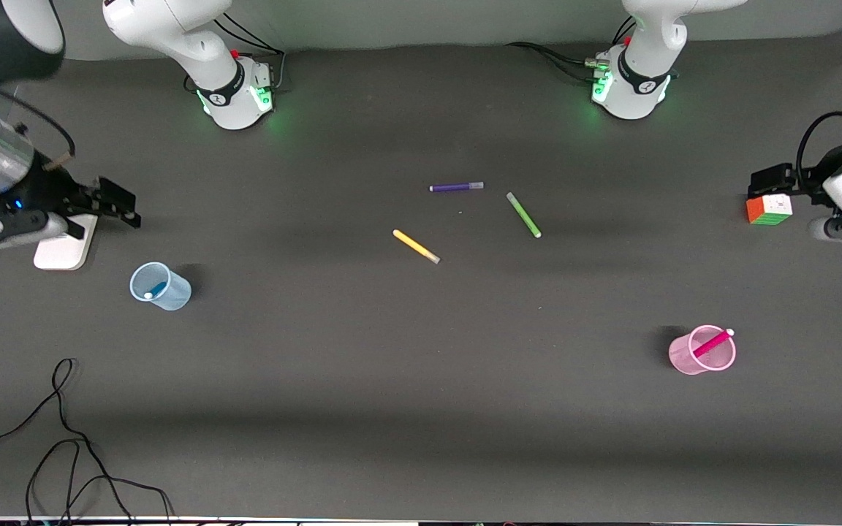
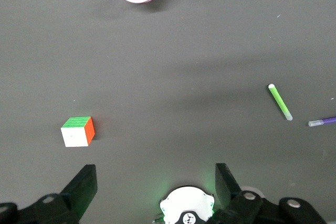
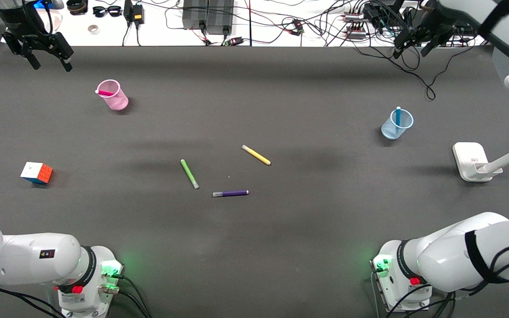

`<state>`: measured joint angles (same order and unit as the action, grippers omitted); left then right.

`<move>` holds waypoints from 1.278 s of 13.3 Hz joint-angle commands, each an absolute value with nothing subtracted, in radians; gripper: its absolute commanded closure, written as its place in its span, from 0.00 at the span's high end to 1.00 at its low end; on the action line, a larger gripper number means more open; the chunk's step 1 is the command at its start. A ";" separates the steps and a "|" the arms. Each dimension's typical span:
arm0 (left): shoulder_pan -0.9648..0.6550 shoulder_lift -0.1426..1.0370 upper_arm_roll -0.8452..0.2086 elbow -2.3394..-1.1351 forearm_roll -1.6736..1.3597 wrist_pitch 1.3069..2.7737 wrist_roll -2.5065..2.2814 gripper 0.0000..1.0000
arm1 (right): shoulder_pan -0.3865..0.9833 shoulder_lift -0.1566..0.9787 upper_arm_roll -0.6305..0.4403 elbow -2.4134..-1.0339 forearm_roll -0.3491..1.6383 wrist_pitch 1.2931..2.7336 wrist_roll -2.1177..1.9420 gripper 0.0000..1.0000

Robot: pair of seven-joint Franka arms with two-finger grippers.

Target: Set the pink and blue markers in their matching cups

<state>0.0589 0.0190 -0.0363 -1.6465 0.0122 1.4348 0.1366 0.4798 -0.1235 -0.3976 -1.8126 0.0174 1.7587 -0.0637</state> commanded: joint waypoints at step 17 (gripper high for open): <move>0.012 -0.064 -0.051 -1.657 0.095 1.543 -0.038 1.00 | 0.134 -0.192 -0.095 -1.842 0.003 1.645 0.075 1.00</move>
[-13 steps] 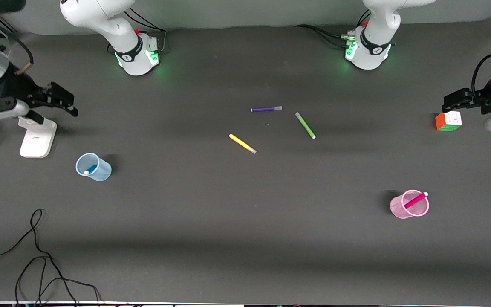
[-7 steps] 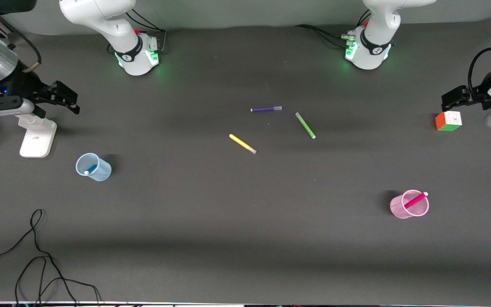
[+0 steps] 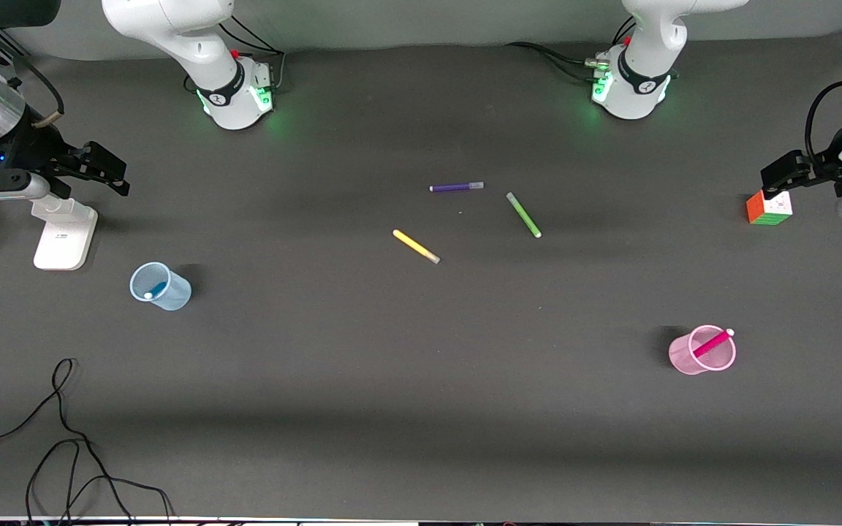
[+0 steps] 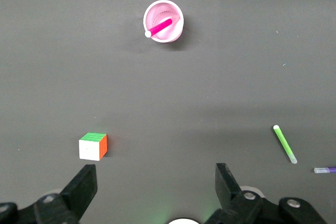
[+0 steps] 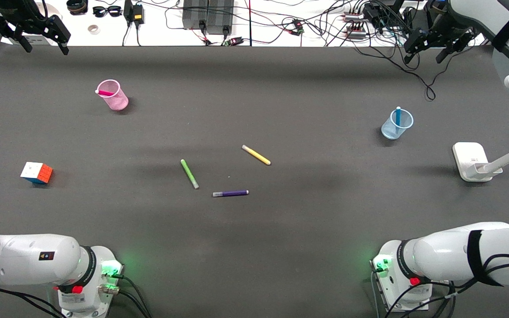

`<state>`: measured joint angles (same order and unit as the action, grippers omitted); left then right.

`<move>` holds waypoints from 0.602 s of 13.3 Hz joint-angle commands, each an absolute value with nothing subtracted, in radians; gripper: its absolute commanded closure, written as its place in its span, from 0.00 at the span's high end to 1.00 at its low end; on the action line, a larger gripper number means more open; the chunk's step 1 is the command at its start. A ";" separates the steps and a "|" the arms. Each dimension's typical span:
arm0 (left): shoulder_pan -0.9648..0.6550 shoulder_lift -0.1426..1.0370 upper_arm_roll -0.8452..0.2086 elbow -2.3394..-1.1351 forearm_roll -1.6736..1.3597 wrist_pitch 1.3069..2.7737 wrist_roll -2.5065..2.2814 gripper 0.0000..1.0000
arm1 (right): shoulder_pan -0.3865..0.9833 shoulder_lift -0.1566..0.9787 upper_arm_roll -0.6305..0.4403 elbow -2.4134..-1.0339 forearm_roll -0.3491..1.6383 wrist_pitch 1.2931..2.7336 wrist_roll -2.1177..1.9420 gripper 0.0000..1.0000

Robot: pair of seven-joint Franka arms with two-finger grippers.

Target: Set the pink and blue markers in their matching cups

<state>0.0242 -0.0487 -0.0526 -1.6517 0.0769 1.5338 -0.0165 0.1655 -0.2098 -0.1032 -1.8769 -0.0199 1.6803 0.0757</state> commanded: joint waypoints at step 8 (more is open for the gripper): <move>0.003 -0.046 -0.063 -1.660 0.083 1.559 -0.040 1.00 | 0.130 -0.014 -0.097 -1.645 0.005 1.637 0.080 1.00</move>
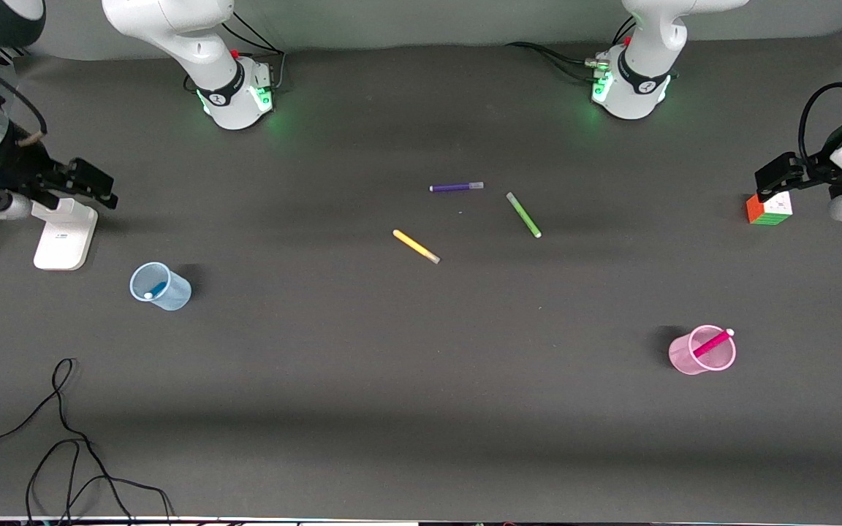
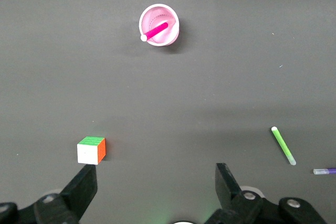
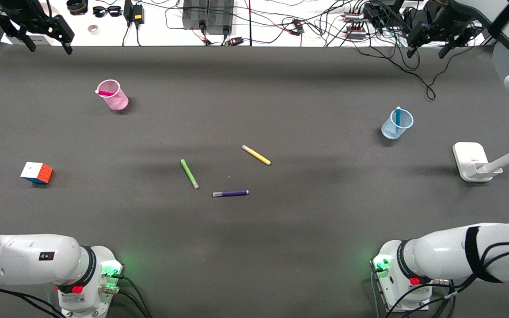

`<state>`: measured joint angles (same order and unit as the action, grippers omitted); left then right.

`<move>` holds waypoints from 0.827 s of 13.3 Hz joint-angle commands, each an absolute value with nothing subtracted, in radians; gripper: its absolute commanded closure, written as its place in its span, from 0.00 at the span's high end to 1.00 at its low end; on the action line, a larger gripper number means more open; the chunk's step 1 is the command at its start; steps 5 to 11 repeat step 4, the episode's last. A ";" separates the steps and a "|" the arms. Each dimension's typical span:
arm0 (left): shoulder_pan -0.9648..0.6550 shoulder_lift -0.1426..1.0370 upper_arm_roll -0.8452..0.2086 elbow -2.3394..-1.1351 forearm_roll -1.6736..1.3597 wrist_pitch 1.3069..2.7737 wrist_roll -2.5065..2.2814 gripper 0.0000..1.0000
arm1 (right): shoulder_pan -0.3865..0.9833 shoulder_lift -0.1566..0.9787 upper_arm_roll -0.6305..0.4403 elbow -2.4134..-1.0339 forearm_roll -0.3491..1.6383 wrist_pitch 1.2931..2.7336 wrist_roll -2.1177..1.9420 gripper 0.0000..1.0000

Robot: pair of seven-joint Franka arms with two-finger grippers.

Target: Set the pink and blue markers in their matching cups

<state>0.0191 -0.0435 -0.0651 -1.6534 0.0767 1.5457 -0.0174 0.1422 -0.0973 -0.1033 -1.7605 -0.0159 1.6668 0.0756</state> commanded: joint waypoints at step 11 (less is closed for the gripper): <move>0.009 -0.040 -0.061 -1.660 0.078 1.574 -0.026 1.00 | 0.132 -0.015 -0.100 -1.647 0.006 1.617 0.077 1.00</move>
